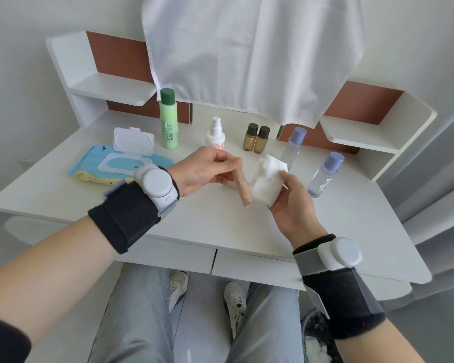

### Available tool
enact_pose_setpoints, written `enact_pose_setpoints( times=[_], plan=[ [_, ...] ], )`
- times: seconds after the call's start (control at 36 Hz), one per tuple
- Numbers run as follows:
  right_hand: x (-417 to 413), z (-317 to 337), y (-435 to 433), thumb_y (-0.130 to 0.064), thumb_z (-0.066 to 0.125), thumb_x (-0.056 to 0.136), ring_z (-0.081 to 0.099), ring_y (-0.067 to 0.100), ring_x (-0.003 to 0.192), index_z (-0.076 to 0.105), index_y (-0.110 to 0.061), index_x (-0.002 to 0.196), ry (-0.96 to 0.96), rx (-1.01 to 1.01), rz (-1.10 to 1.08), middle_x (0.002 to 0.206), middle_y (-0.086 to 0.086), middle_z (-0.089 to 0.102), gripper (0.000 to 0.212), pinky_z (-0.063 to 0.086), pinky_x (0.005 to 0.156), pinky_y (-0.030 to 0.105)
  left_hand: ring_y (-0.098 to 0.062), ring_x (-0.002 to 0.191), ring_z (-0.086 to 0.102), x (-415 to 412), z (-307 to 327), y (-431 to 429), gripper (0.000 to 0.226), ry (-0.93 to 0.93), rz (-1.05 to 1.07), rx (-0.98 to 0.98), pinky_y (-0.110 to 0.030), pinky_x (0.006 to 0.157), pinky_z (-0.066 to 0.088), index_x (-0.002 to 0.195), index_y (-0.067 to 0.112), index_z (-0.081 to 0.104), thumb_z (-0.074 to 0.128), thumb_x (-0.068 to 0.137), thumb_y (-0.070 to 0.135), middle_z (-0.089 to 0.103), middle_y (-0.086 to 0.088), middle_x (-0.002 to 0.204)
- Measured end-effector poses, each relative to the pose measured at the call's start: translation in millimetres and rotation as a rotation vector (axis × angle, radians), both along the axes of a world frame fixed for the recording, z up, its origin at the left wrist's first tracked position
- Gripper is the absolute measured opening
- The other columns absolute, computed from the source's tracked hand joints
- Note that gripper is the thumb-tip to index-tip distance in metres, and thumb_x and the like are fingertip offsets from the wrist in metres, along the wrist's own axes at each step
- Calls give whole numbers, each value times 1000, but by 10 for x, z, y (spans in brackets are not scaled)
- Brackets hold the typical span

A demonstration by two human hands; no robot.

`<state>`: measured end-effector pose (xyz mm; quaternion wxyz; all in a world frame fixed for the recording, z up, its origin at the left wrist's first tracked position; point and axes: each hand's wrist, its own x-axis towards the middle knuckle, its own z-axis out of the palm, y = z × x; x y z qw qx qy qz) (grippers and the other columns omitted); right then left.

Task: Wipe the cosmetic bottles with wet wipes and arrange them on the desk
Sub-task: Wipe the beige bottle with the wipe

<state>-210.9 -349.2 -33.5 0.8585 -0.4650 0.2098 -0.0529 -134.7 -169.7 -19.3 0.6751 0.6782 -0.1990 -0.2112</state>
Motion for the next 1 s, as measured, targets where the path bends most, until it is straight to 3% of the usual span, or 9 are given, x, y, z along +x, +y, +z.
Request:
enact_pose_setpoints(
  times=[0.14,0.22,0.39,0.5,0.61,0.81,0.94,1.0],
  plan=[
    [8,6,48,-17,47,101,67,25,94,62,-8,103,-37,-27,3,100,11,69,18,53,92,39,-12,56,55,-23,2,-81,26,-22,82,122,-23,55,46,80,9,54,58,95,31,56,-4,67],
    [11,-8,88,-17,46,101,66,25,97,63,-8,101,-55,-80,15,99,11,70,19,50,97,41,-12,49,48,-28,-9,-147,27,-59,136,188,-23,48,37,83,11,46,55,97,32,45,-1,60],
    [29,2,154,-20,44,102,67,25,91,66,-8,102,-52,-143,13,97,11,71,25,51,82,36,-14,45,34,-74,-10,-195,18,-78,95,238,-22,43,26,84,12,46,52,98,23,39,1,52],
    [18,15,185,-23,42,104,71,23,95,63,-4,115,-51,-147,13,110,13,72,30,57,79,31,-10,42,28,-109,1,-209,21,-106,81,252,-20,42,22,83,10,47,50,99,25,38,5,49],
    [-15,19,219,-23,40,105,70,25,101,62,-5,117,-67,-114,16,111,14,72,31,57,86,33,-8,38,29,-117,-50,-221,25,-162,146,293,-20,41,24,81,10,46,49,99,28,39,0,53],
    [-57,-40,345,-21,39,105,68,28,100,63,-7,112,-90,-128,-15,108,12,72,29,52,80,33,-7,35,34,-96,-141,-247,26,-196,299,311,-24,43,27,76,15,47,52,95,32,42,2,52],
    [-65,-101,353,-21,41,103,64,38,111,63,-5,112,-91,-151,13,115,18,70,29,46,103,48,-9,34,34,-96,-143,-260,20,-161,357,285,-19,41,27,76,13,50,53,92,24,44,7,45],
    [-63,-116,328,-20,41,103,65,35,107,62,-3,108,-85,-170,19,112,15,70,28,46,103,49,-12,36,35,-78,-146,-247,20,-150,368,274,-19,40,26,73,14,50,54,91,24,52,-1,54]
  ],
)
